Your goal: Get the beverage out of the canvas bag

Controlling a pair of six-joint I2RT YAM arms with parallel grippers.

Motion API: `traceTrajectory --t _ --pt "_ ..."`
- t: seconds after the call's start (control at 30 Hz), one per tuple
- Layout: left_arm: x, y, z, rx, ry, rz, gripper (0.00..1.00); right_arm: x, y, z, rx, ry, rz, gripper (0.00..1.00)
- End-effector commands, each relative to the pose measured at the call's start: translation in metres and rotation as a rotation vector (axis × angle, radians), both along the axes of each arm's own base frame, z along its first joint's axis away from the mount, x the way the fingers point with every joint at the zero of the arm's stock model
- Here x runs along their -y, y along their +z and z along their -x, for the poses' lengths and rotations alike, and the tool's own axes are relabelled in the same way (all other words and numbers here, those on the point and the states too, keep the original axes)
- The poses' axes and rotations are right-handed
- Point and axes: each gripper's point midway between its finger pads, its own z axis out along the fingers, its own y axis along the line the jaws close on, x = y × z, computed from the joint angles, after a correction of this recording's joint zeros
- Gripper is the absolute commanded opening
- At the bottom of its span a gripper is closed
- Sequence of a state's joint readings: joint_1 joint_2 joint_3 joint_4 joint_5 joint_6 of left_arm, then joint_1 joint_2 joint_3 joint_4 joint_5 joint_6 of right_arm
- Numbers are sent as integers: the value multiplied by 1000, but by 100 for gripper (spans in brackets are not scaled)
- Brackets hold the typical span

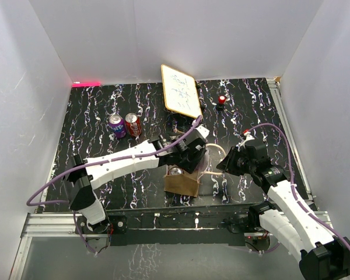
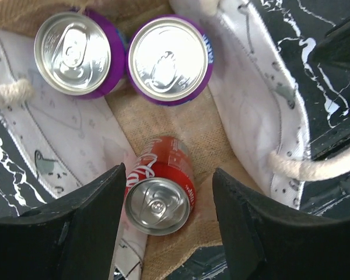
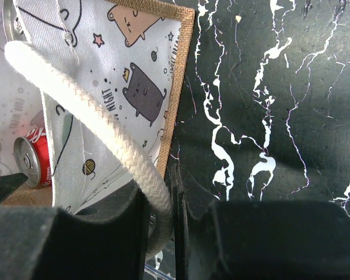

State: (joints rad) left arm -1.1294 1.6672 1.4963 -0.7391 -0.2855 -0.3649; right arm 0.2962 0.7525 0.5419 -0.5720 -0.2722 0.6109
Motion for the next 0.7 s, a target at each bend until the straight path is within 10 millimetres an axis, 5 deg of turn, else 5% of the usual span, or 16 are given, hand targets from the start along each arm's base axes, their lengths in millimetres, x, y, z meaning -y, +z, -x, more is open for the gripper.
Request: traceTrajectory --t 0.0,0.67 --pt "-18 22 6 33 38 58 59 -4 9 -8 56 12 -16 22" --pt "-44 -40 21 -47 -47 -140 88 -3 7 -8 51 10 -12 22"
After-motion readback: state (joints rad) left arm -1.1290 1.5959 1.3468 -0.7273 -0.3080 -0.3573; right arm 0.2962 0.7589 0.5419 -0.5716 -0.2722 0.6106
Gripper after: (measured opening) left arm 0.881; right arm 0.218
